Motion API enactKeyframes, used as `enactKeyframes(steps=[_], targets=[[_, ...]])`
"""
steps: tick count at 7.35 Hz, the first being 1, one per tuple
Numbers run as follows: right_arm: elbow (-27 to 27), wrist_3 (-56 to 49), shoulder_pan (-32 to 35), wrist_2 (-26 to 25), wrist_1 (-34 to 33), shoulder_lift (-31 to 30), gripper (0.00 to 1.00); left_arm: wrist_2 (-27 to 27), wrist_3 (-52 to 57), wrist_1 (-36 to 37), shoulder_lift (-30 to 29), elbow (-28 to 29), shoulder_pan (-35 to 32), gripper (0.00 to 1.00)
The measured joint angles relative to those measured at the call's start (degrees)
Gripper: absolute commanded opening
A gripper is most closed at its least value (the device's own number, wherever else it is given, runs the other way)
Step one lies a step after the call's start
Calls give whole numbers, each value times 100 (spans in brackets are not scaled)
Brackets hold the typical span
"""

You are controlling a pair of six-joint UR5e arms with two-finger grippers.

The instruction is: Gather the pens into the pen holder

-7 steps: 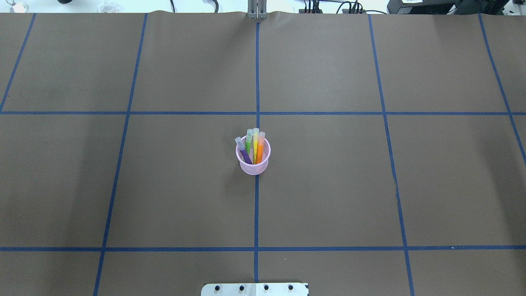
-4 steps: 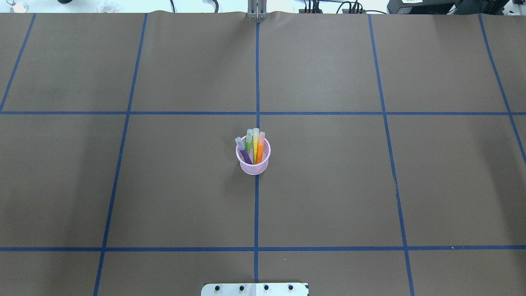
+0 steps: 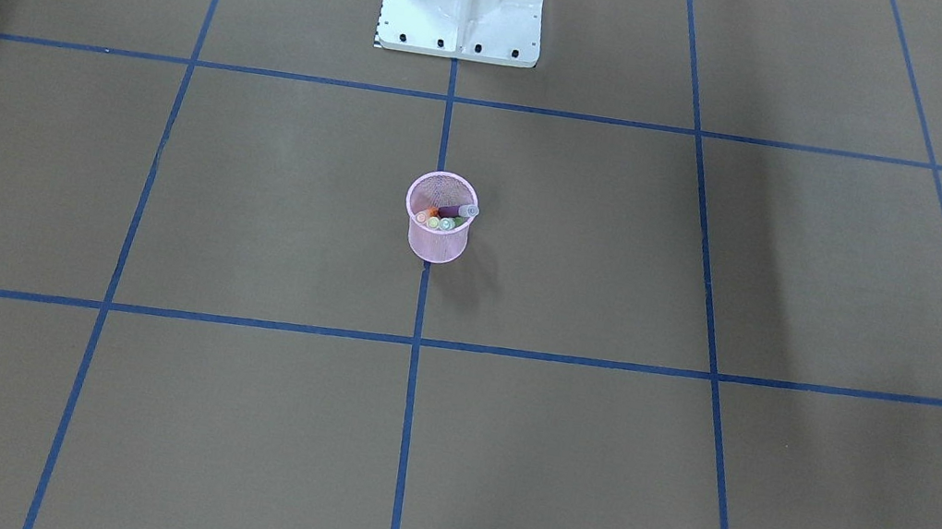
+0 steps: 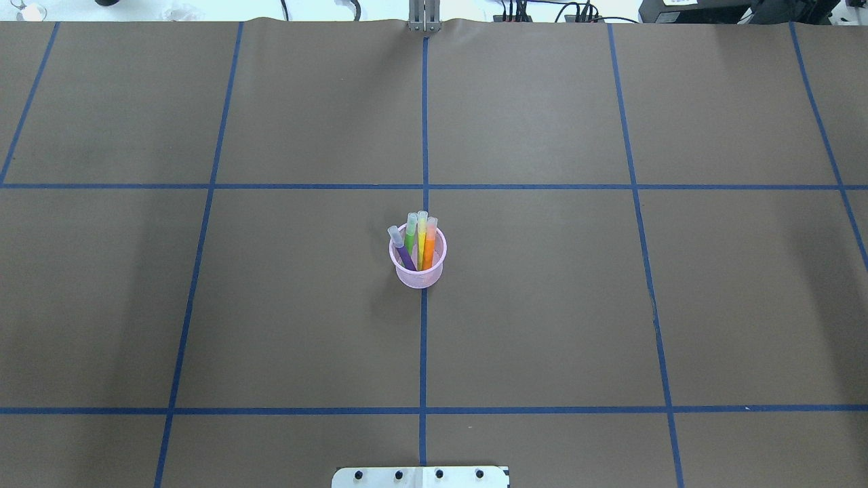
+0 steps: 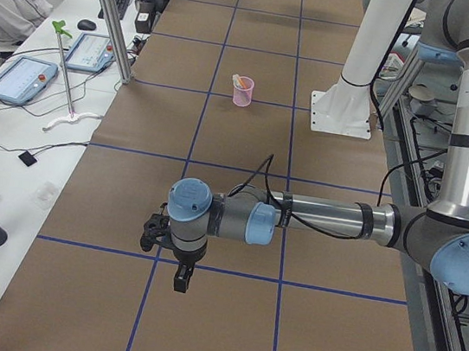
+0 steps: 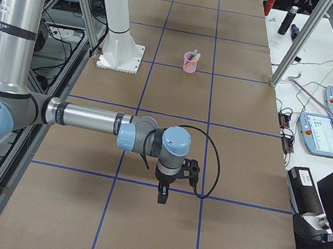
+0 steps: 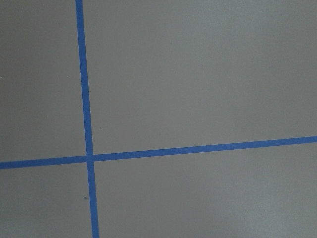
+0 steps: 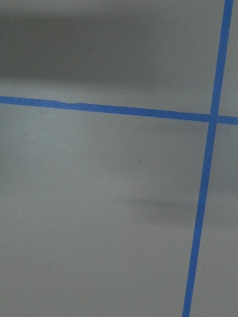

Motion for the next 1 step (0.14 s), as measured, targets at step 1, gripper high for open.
enactKeyframes(steps=[1], targets=[[3,0,0,0,0,5,100,0,0,0,0,0,0,100]])
